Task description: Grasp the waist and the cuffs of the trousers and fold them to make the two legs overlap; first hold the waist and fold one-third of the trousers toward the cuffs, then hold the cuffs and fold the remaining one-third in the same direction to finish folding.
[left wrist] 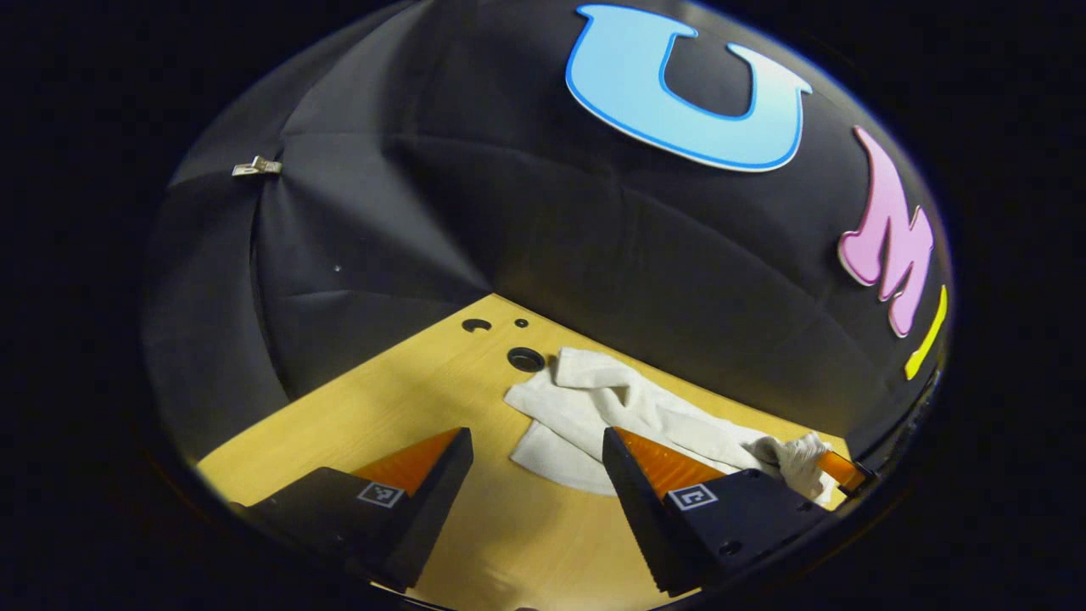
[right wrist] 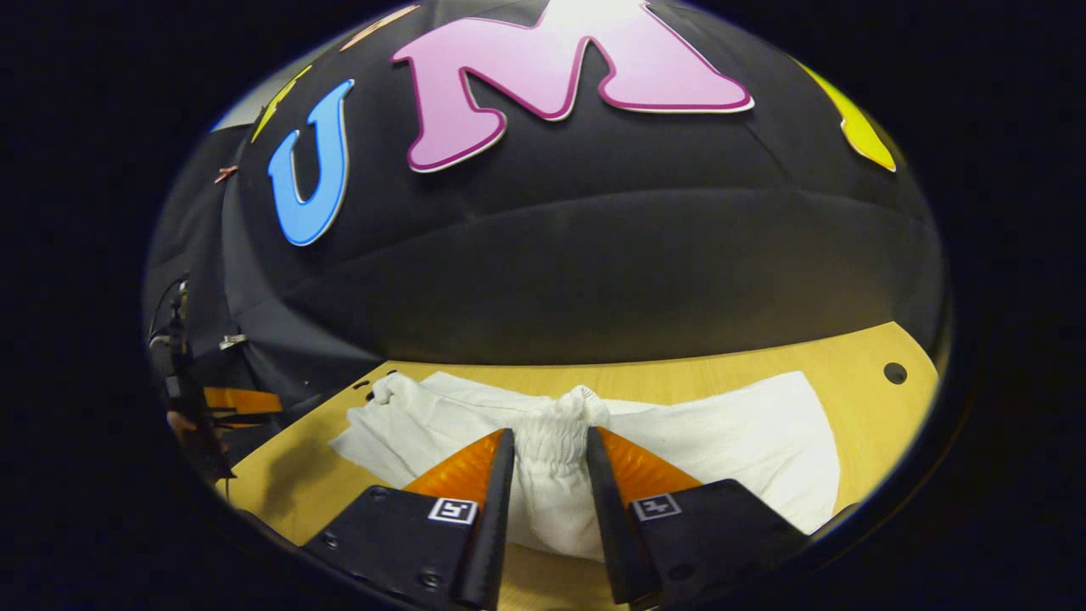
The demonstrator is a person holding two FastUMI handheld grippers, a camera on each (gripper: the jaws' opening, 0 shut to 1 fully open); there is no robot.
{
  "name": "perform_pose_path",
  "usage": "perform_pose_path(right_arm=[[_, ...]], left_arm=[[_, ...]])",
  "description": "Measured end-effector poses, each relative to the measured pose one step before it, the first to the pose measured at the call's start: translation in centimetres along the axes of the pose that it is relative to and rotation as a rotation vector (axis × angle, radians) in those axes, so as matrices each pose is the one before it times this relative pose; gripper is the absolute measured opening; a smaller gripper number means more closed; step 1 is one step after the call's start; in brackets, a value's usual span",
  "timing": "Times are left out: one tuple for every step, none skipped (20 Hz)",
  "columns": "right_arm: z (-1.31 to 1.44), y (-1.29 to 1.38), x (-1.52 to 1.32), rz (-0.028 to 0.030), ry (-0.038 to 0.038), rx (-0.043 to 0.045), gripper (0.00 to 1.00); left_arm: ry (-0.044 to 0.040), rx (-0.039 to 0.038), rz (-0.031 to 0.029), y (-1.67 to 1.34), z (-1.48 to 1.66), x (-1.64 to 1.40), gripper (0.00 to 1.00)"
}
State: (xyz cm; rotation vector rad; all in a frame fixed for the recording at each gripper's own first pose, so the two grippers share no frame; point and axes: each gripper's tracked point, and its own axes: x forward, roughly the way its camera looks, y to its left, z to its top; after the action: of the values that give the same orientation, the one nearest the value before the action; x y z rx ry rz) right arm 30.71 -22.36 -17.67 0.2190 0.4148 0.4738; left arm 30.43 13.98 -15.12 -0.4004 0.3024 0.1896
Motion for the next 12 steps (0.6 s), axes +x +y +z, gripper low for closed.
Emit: perform_pose_path(right_arm=[[0.147,-0.453,-0.092,0.01726,0.01630,-0.00790,0.58],[-0.421,-0.128,-0.037,0.00297,0.01238,-0.01362,0.76],[-0.331,-0.502,-0.534,0.00170,0.00242,-0.00867,0.80],[-0.321,0.368,-1.249,0.00059,0.00036,-0.01080,0.99],[-0.602,-0.251,-1.257,-0.00442,0.00774,-0.01200,0.99],[-1.330,-0.234,-1.627,-0.00837,0.01941,-0.00681,0.98],[-1.379,-0.626,-1.591,-0.00982,0.03544,0.01081,0.98],[-1.926,-0.354,-1.932,-0.00201,0.04212,0.02060,0.98],[-1.746,-0.435,-1.891,-0.00799,0.03699,0.01719,0.98],[-1.628,-0.540,-1.840,-0.01873,0.03143,0.00610,0.98],[-1.339,-0.877,-1.575,-0.02895,0.02675,0.00632,0.98],[-1.298,-0.787,-1.438,-0.02522,0.02108,0.01339,0.98]], left_arm=[[0.01200,-0.00649,0.00331,-0.574,0.096,1.268,0.97],[0.01330,-0.00710,0.00627,-0.367,0.103,1.058,0.97],[0.01102,0.00280,0.00757,-0.188,-0.103,0.994,0.97],[0.01250,0.01256,0.01671,0.053,-0.179,0.883,0.96],[0.01112,0.01431,0.01055,-0.166,-0.252,1.235,0.96],[0.01171,0.00736,0.01491,-0.056,-0.291,0.933,0.96],[0.00959,0.00416,0.00593,-0.117,-0.448,0.960,0.96],[0.01279,0.00364,0.00188,-0.203,-0.420,0.824,0.96],[0.01033,0.00422,-0.00401,-0.278,-0.451,0.802,0.97],[0.00920,0.00879,-0.00232,-0.294,-0.234,0.699,0.97],[0.00459,0.02138,0.00271,-0.203,-0.317,0.599,0.97],[-0.00124,0.03326,0.01320,-0.043,-0.135,0.634,0.96]])
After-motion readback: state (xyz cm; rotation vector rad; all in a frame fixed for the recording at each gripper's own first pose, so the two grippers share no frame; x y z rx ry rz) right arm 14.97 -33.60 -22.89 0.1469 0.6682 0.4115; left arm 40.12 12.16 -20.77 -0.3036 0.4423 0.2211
